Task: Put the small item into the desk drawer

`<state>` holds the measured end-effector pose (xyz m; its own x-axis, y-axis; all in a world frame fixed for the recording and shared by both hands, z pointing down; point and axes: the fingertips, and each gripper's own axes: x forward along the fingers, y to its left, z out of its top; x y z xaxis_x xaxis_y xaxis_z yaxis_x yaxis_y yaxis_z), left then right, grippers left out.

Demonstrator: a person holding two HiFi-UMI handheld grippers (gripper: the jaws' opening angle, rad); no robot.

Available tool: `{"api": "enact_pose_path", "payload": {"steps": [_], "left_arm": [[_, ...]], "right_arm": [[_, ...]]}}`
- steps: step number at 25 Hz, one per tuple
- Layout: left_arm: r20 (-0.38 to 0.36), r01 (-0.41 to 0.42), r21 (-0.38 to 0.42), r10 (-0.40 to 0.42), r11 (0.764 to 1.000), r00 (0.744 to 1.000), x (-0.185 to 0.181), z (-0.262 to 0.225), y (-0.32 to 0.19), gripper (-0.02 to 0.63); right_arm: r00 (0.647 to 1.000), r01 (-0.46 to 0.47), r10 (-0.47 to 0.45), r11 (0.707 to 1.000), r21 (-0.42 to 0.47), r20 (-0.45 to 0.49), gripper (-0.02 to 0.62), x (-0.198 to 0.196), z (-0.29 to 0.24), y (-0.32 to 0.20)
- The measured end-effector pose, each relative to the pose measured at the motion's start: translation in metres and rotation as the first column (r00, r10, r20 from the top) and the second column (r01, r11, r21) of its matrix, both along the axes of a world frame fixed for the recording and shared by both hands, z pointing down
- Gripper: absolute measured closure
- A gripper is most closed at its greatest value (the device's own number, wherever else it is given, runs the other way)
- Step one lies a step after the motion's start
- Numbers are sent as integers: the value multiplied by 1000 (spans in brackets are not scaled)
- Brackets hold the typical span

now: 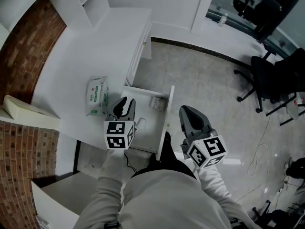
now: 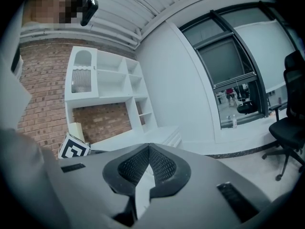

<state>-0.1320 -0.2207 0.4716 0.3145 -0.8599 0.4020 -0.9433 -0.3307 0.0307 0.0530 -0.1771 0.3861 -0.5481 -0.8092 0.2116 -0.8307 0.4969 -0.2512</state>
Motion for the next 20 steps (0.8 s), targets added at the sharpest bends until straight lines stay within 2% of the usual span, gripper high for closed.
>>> {"api": "enact_pose_path", "payload": {"steps": [10, 20], "left_arm": [[-36, 29, 105, -26, 994, 999, -9, -45, 24, 522], [-56, 44, 161, -35, 986, 998, -13, -69, 50, 562]], "right_arm": [[1000, 10, -10, 1000, 21, -1, 568, -7, -8, 9], [1000, 19, -19, 999, 45, -9, 568, -11, -15, 17]]}}
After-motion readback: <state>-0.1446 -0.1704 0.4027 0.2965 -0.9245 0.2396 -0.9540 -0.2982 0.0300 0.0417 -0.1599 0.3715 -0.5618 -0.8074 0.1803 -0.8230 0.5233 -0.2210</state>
